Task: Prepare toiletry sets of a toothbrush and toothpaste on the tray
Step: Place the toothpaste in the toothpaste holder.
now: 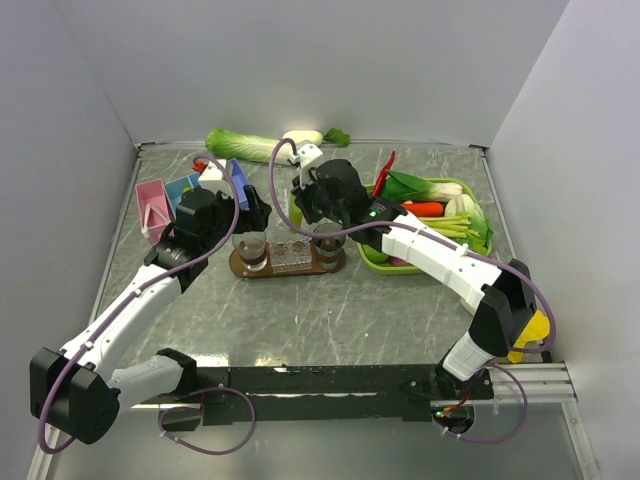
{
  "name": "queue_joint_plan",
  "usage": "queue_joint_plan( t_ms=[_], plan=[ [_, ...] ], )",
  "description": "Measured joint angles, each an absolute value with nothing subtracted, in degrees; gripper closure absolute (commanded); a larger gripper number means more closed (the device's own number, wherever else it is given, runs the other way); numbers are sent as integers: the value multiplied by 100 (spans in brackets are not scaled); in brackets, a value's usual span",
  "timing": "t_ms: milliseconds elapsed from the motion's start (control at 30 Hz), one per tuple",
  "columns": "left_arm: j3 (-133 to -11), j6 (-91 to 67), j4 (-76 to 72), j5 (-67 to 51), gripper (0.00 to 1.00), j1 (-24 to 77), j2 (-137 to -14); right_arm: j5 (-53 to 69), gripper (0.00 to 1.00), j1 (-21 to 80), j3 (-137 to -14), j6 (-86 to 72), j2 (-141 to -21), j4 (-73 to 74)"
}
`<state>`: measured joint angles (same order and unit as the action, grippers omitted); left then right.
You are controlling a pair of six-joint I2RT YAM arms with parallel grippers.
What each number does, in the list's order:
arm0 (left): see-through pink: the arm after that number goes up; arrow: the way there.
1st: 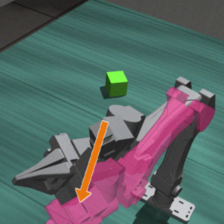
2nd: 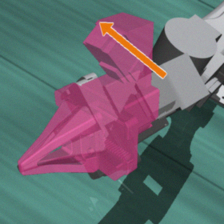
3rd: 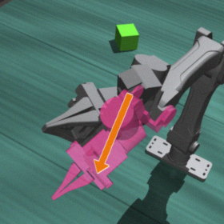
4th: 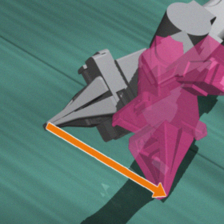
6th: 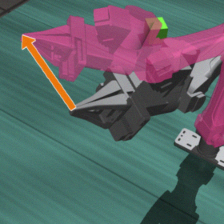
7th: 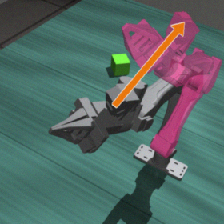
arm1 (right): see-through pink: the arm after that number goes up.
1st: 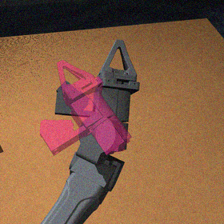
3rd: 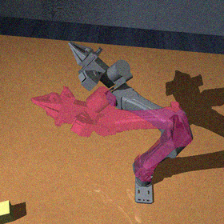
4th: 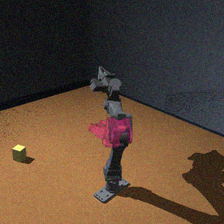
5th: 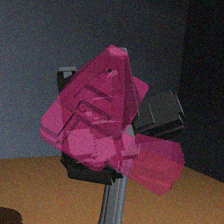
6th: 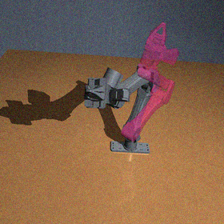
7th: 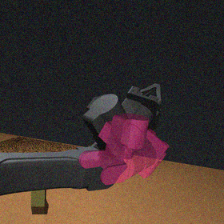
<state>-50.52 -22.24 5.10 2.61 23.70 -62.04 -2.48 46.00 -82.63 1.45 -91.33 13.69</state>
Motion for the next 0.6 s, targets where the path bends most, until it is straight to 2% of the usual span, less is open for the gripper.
queue_joint_plan(
  t_ms=[600],
  plan=[
    [-5072, -2222, 519, 239, 3, 2368, -6204, -307, 100, 4600, -8283, 139, -9137, 1382]
  ],
)
